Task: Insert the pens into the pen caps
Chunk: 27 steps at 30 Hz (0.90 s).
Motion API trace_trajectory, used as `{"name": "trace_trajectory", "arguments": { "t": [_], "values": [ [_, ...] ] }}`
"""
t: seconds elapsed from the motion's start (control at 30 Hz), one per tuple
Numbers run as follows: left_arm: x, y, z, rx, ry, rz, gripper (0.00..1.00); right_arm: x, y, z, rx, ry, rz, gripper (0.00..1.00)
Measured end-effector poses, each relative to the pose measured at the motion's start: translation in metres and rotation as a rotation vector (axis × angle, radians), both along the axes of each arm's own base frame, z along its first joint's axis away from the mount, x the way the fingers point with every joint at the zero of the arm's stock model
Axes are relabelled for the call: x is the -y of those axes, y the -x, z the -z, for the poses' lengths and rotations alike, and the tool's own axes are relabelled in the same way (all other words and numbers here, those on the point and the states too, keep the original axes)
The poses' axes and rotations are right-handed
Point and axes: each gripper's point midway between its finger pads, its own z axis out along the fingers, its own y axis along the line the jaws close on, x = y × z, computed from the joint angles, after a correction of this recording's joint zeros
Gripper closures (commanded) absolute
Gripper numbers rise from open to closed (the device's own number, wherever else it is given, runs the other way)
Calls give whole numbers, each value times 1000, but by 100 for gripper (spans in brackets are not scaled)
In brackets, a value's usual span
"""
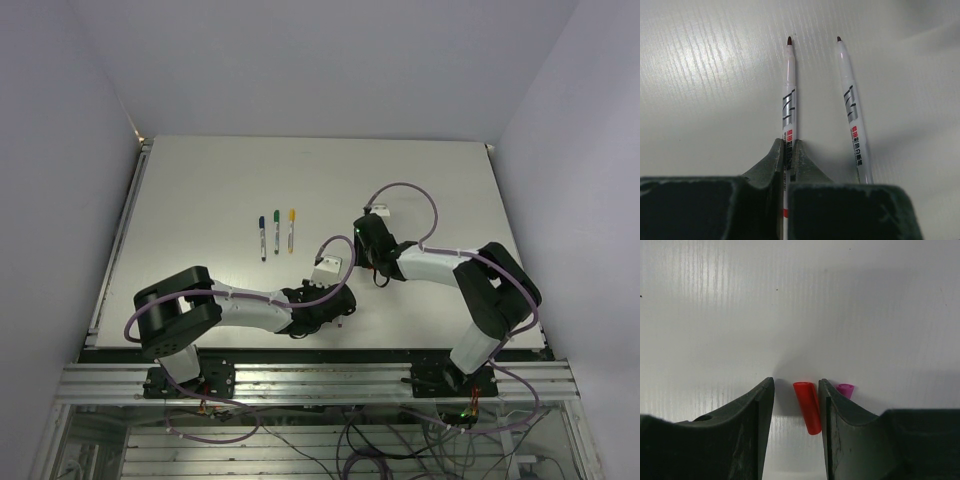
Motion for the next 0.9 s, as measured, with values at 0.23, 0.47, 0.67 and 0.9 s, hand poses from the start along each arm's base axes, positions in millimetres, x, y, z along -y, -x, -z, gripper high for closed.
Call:
{"name": "trace_trajectory", "arguments": {
  "t": [0.23,0.47,0.67,0.9],
  "values": [
    [0,0,0,0,-1,0,93,0,7,1,-2,30,-3,60],
    [0,0,0,-1,-5,4,93,-1,12,2,-12,58,-3,63],
    [1,0,0,-1,-13,11,93,-2,14,2,-34,69,-4,68],
    [1,0,0,-1,-15,12,93,-7,8,3,-50,80,-5,81]
  ]
}}
